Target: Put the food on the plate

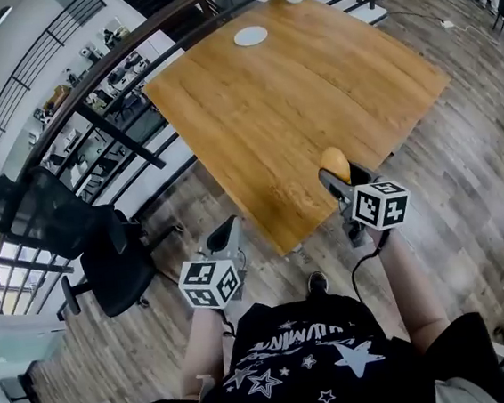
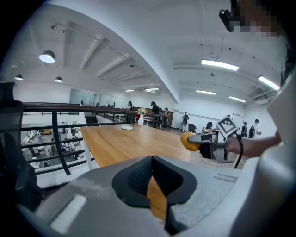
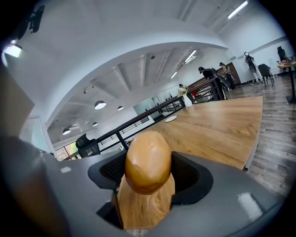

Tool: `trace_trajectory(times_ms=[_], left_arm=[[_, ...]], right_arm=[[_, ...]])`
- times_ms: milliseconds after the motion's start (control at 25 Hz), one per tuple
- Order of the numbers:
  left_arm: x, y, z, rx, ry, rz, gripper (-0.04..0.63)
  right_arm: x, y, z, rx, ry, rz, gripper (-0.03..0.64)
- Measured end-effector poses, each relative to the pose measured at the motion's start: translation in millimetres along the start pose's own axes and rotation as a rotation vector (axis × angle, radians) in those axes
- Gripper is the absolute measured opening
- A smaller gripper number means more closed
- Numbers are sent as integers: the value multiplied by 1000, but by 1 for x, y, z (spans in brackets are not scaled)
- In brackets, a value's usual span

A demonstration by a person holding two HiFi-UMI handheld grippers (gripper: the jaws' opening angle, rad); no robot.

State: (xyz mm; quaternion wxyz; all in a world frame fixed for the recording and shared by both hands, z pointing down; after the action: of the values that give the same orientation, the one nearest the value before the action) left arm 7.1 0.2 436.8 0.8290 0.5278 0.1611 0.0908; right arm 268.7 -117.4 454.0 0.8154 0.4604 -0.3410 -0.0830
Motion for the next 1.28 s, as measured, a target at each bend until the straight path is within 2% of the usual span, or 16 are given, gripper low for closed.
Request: trace_trajectory(times_ms=[280, 480, 720, 960, 1280], left_arm=[[-10, -6, 2, 14, -48, -9, 2], [-28, -11, 16, 15, -43, -16, 3], [-61, -26, 54, 22, 39, 1, 3], [-107, -54, 113, 4, 135, -3, 2], [-158, -81, 157, -11, 225, 12, 2]], right_arm=[[4, -17, 21, 16, -34, 2, 304], [10, -17, 39, 7, -15, 12, 304], [17, -21, 54, 26, 72, 18, 304], [27, -51, 87, 41, 170, 30, 304], [13, -84, 131, 62, 235, 13, 304]])
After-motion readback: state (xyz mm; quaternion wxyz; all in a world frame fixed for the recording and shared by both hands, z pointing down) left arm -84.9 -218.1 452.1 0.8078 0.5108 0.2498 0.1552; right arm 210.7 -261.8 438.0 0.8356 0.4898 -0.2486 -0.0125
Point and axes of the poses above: the fingertips, and each gripper's own axes: z forward along the fingers, x to its right, y out of its underside, the point moved 4 cm from there along -z, backward along the fingers, and after that the axes turned 1 degree about y, right-handed, at the moved point
